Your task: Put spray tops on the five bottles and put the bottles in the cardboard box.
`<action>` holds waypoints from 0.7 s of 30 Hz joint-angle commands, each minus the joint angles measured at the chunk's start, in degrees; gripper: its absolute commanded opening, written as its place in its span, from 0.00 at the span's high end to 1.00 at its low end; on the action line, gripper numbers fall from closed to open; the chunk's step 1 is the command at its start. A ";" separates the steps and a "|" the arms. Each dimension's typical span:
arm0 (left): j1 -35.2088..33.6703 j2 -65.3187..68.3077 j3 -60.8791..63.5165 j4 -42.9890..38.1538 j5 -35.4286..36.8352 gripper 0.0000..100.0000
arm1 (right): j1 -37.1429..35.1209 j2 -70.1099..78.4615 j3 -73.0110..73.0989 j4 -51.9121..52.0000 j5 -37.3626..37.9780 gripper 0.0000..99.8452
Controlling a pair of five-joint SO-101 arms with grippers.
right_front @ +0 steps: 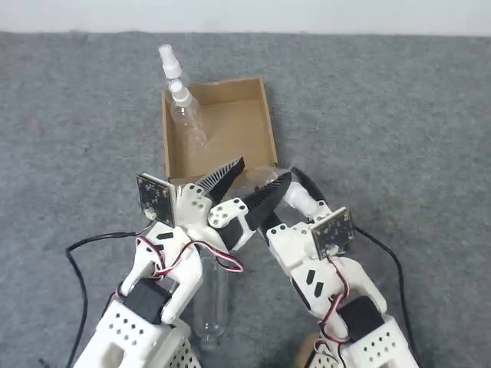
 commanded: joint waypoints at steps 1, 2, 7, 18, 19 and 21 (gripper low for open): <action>-3.16 -0.70 -1.36 -3.78 3.78 0.71 | 0.48 -1.27 1.23 1.19 -0.26 0.82; -4.57 -0.70 -1.36 -4.84 4.40 0.71 | 1.01 -1.27 1.23 1.19 -0.26 0.82; -10.46 -0.70 -1.36 -10.37 6.42 0.71 | 3.56 -1.27 1.23 1.27 -0.26 0.82; -24.09 -0.70 -1.27 -12.48 2.37 0.79 | 3.91 -0.92 1.23 1.27 -0.26 0.82; -25.67 -0.70 -1.27 -12.48 2.37 0.81 | 3.91 -0.92 1.23 1.27 -0.26 0.82; -28.75 -0.70 -1.10 -12.48 2.37 0.84 | 3.91 -0.75 1.23 1.27 -0.26 0.82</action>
